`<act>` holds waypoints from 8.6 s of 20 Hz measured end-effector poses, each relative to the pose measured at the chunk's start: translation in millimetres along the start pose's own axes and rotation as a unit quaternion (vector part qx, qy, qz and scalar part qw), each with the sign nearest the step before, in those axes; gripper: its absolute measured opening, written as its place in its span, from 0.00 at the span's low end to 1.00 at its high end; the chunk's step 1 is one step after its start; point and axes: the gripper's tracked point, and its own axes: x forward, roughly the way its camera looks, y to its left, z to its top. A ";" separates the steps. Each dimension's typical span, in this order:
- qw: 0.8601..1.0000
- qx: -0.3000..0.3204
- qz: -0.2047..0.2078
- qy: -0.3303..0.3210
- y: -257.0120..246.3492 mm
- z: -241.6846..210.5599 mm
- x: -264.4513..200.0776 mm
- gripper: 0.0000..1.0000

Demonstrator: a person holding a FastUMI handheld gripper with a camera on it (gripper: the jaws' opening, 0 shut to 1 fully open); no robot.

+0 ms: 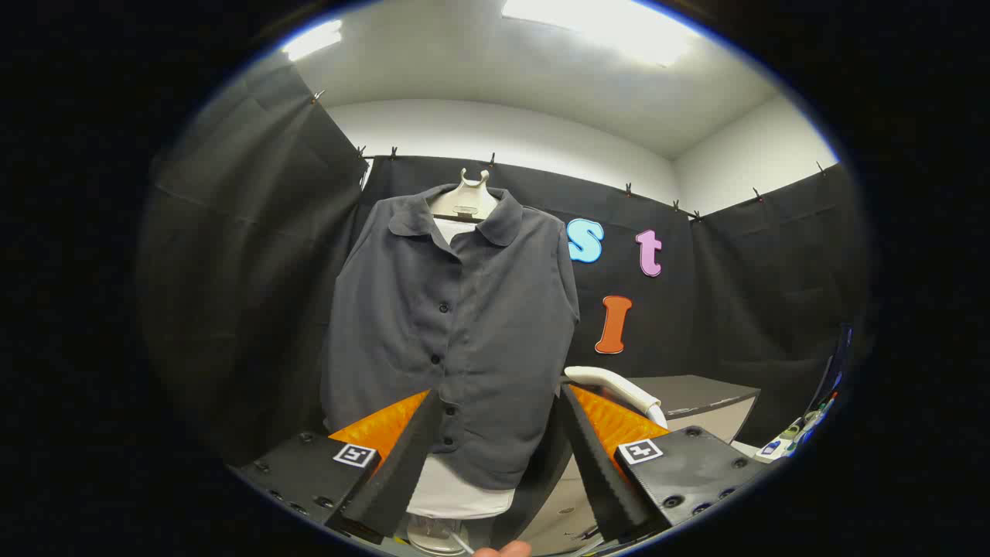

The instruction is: Iron the clothes twice with a garment steamer, once on the left side and once on the right side.

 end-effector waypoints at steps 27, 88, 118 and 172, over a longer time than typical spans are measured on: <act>1.000 0.016 0.020 -0.009 13.8 1.6 3.7 0.98; 0.965 -0.052 -0.184 0.179 -223.2 -112.4 151.2 0.44; 0.986 -0.083 -0.143 -0.015 -23.6 38.5 16.3 0.44; 0.979 -0.028 -0.106 0.169 -25.9 -185.6 64.4 0.44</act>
